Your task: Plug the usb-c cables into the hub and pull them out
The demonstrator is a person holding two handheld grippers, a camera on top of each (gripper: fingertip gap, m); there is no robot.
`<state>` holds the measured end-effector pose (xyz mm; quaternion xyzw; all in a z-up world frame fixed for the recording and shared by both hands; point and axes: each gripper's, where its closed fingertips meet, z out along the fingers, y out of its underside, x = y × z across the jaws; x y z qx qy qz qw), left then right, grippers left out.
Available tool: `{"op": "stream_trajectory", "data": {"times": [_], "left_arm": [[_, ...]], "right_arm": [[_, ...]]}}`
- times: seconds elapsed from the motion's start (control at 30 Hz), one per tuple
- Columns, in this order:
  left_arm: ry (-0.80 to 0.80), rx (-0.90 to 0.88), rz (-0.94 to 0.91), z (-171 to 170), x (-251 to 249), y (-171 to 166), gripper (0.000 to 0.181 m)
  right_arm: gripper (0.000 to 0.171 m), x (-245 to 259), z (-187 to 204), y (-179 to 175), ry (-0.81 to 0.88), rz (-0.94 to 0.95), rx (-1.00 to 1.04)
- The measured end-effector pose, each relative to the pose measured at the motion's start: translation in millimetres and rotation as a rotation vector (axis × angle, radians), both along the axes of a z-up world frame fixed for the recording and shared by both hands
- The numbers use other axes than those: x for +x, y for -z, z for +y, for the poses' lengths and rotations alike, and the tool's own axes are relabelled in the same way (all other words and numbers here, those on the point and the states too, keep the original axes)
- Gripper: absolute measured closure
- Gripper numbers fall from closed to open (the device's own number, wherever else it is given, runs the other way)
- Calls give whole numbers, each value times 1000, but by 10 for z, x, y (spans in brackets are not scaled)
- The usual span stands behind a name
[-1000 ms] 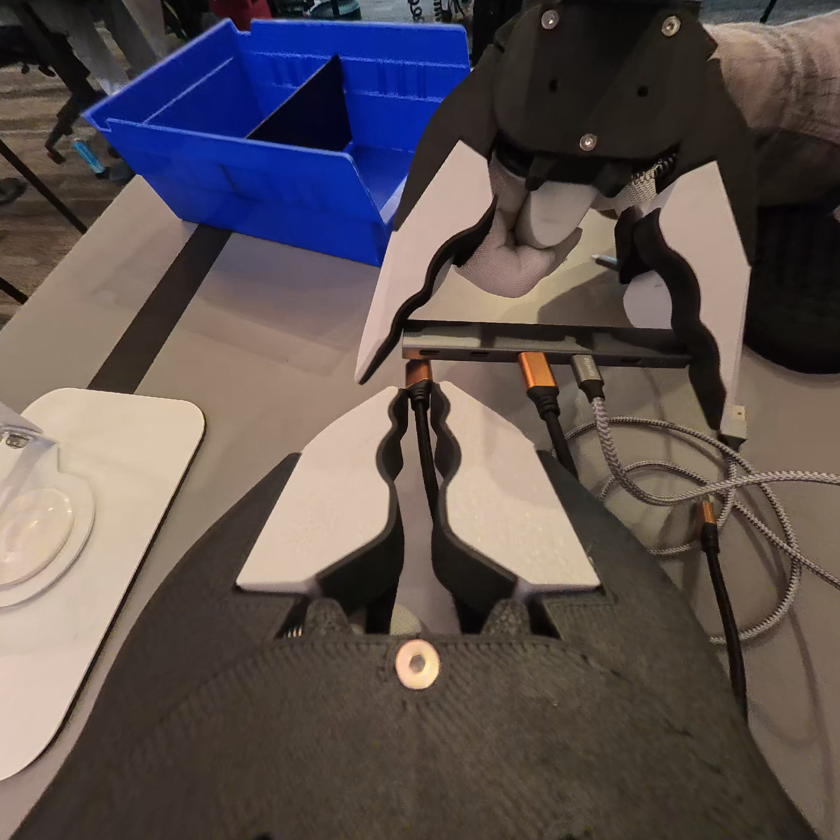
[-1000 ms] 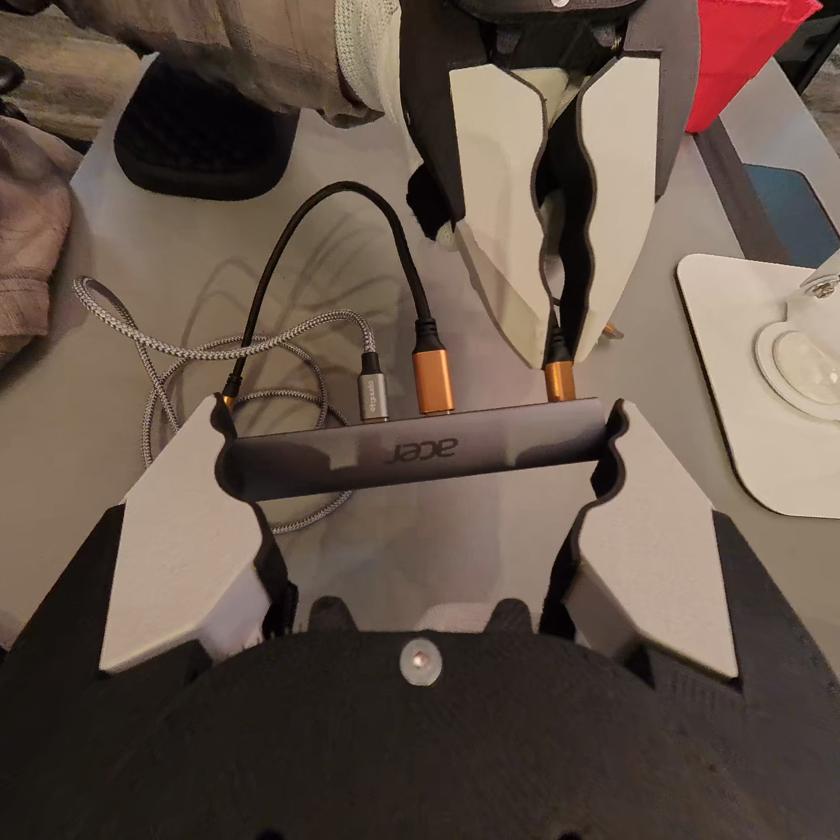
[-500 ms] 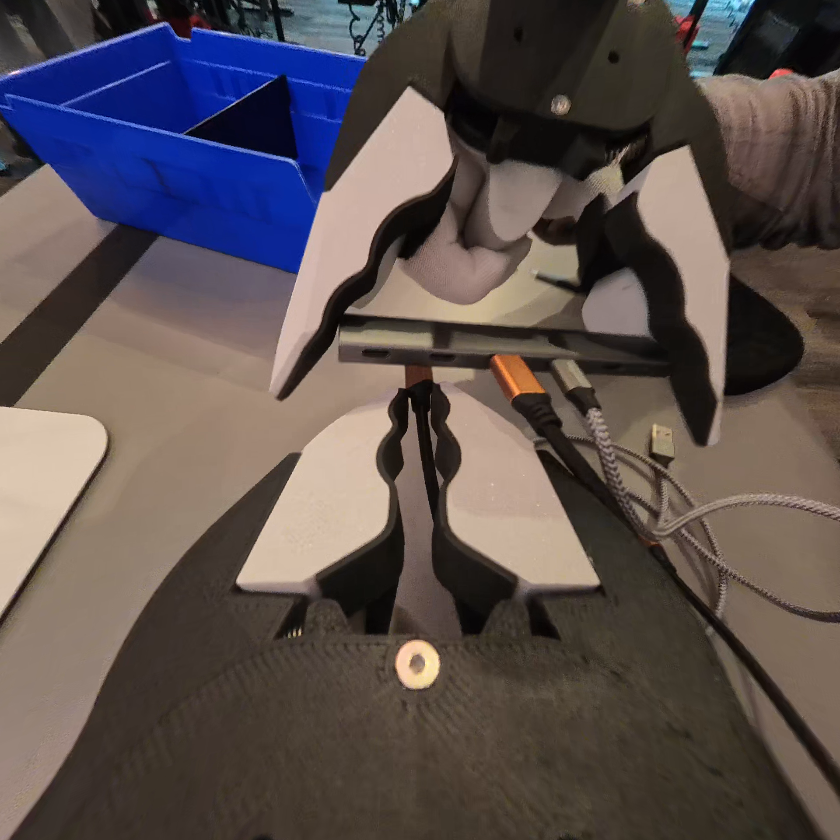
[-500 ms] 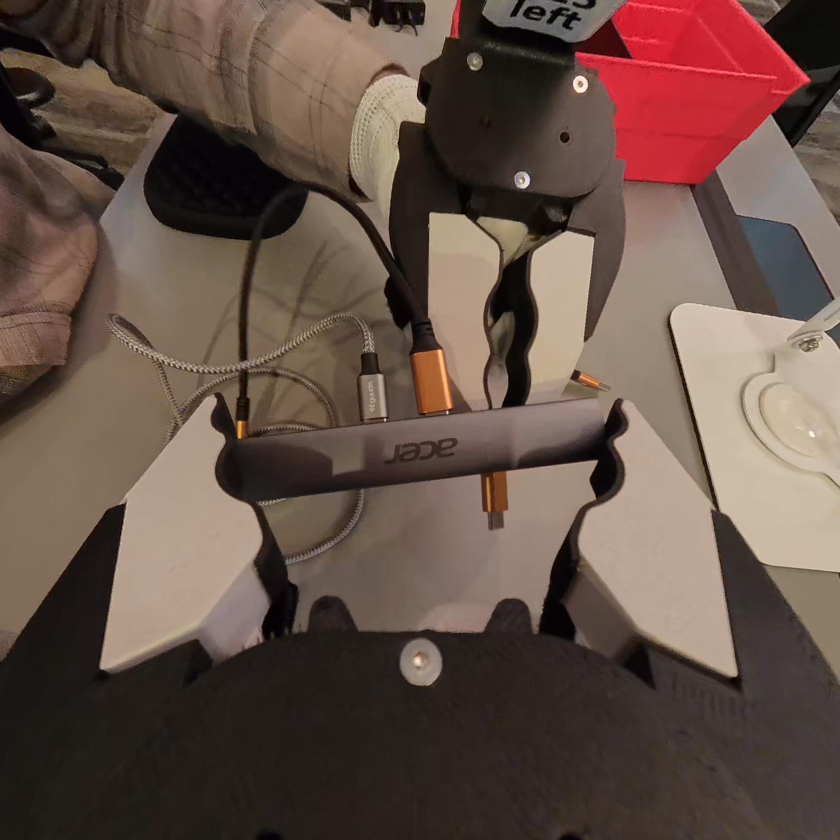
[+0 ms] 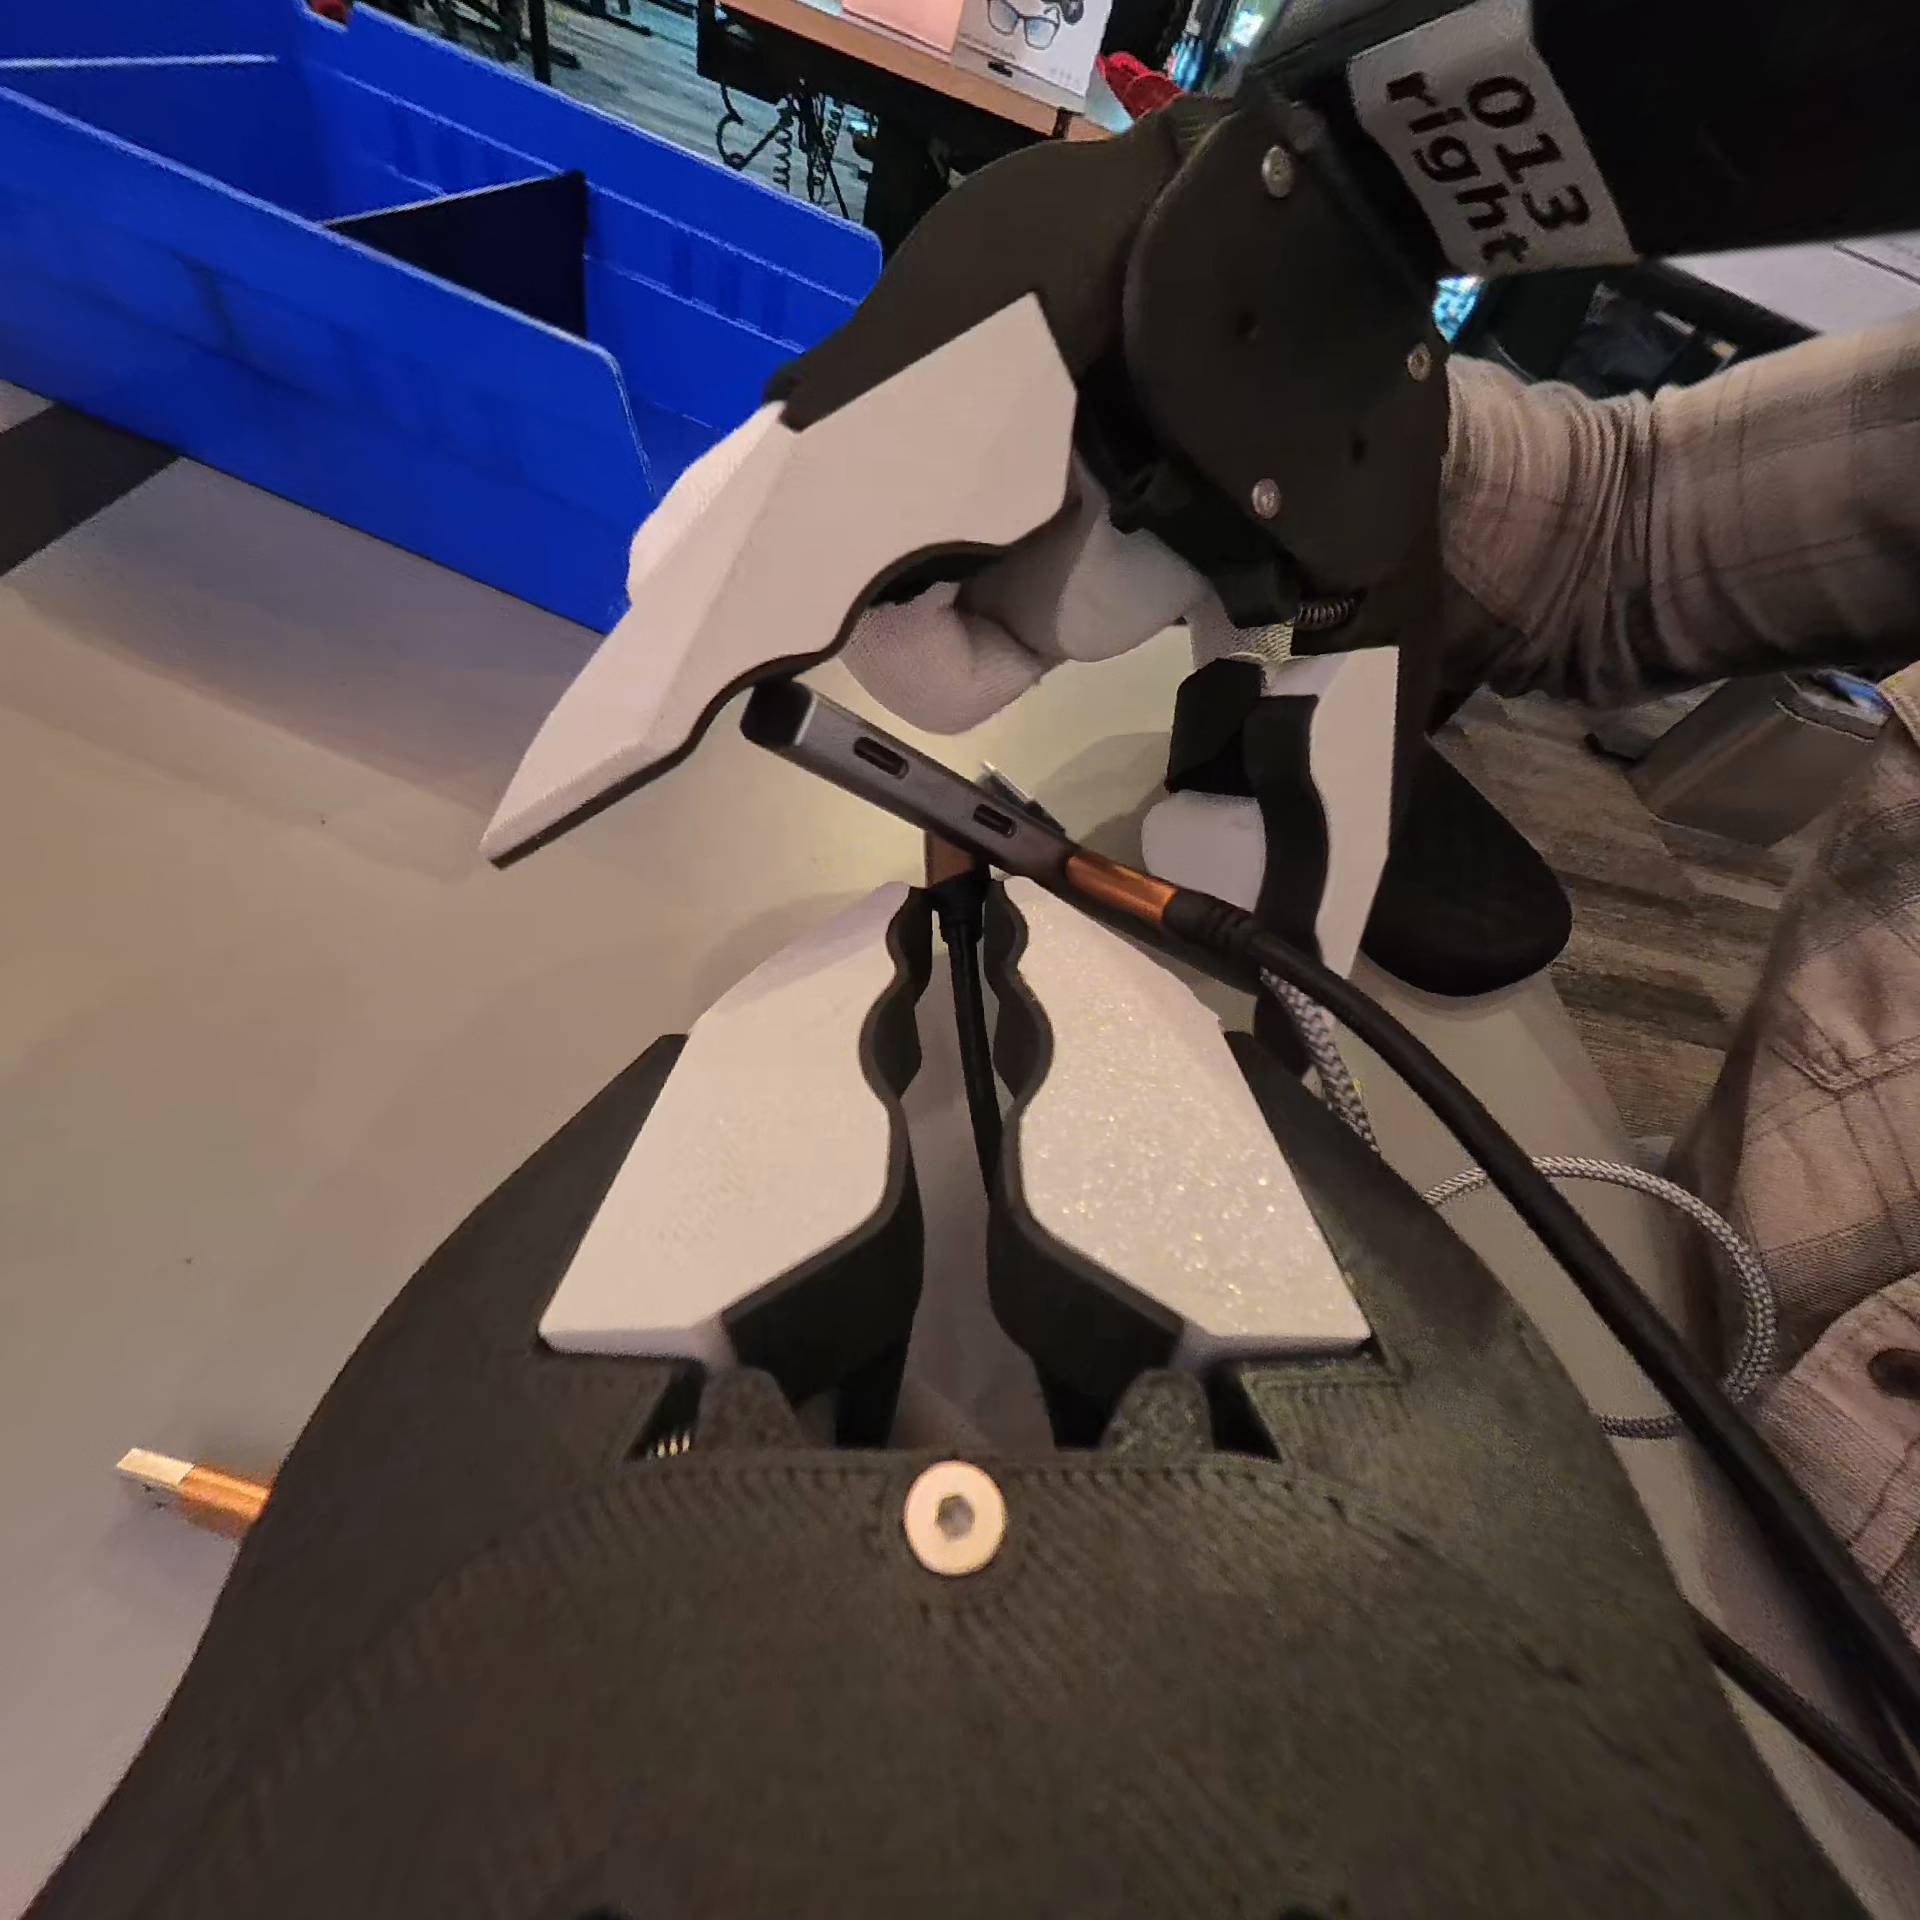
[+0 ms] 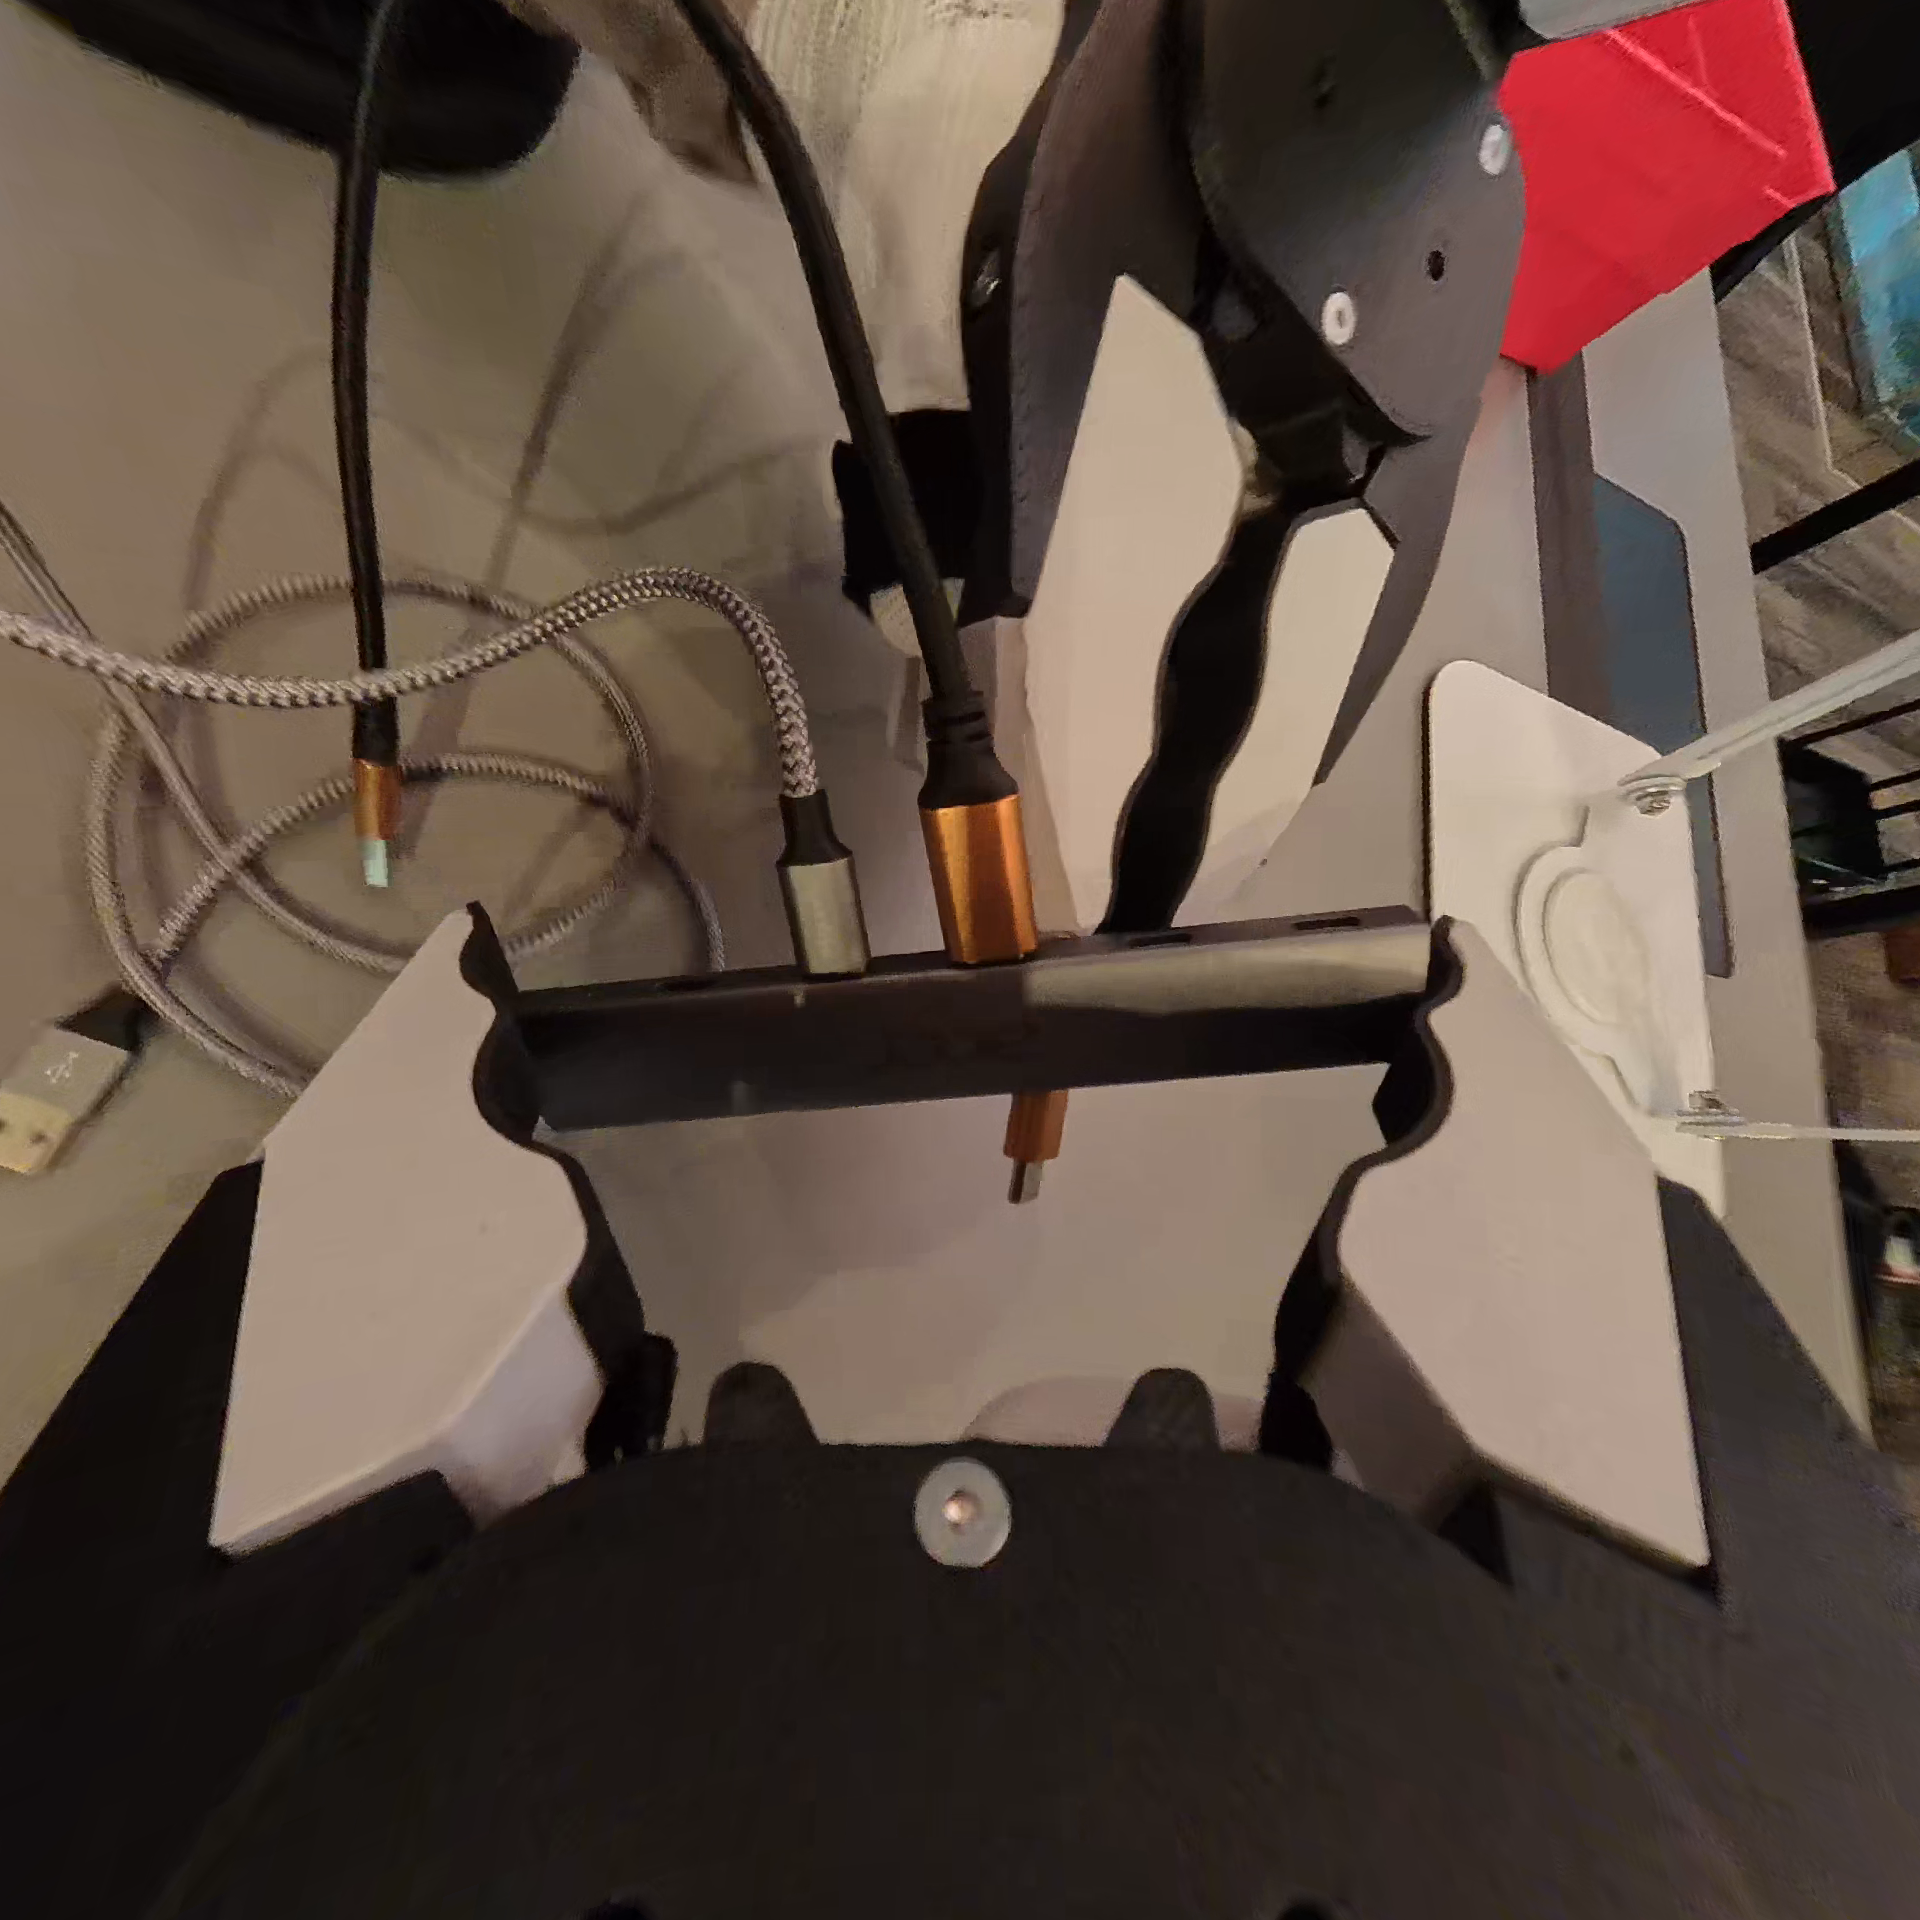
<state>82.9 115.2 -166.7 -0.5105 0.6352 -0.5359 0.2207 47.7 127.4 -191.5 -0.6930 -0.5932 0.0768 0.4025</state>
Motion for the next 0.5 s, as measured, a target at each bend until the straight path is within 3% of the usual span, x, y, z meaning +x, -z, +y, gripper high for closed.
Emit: {"op": "stream_trajectory", "data": {"times": [0.2, 0.5], "left_arm": [[12, -41, 13, -4, 10, 15, 171], [-81, -28, -90, 163, 61, -305, 171]], "right_arm": [[12, 51, 6, 31, -6, -81, -2], [15, -71, 67, -428, -6, 304, -127]]}}
